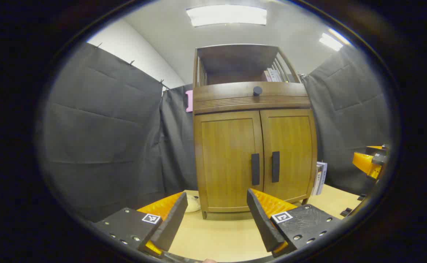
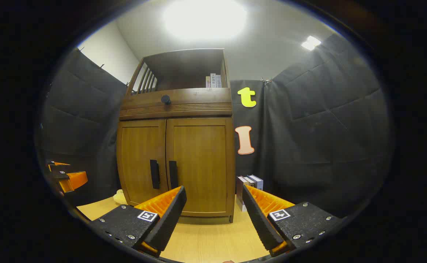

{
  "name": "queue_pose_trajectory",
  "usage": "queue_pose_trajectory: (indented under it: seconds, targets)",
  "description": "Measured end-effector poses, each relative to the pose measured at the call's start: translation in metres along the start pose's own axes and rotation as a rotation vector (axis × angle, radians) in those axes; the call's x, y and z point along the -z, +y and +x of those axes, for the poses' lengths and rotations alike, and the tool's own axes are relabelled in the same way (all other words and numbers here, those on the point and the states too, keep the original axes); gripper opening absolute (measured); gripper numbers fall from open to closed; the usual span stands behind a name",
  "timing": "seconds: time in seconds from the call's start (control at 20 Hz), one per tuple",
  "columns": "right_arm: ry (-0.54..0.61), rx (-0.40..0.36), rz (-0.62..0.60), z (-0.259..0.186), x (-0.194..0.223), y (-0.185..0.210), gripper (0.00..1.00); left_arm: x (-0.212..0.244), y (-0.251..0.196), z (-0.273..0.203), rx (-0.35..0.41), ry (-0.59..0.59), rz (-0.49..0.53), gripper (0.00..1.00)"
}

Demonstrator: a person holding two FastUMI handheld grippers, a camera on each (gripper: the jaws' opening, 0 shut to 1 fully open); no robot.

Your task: Open the right door of the double-door shoe cabinet with the right hand, and open the left door with the left hand.

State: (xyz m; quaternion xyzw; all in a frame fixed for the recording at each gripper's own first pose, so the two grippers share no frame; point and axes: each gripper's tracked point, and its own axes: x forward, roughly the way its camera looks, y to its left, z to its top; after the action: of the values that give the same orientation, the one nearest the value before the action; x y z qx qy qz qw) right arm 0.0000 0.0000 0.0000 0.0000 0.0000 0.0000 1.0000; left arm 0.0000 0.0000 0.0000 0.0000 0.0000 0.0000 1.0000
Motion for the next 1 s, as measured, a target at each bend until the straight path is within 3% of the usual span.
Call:
queue_pose_trajectory:
  seconds: [1.0]
  targets:
    - [0.018,-0.02,-0.003,0.001,0.007,0.022,0.95,0.002,-0.003,-0.003,-0.008,-0.018,-0.008,0.99]
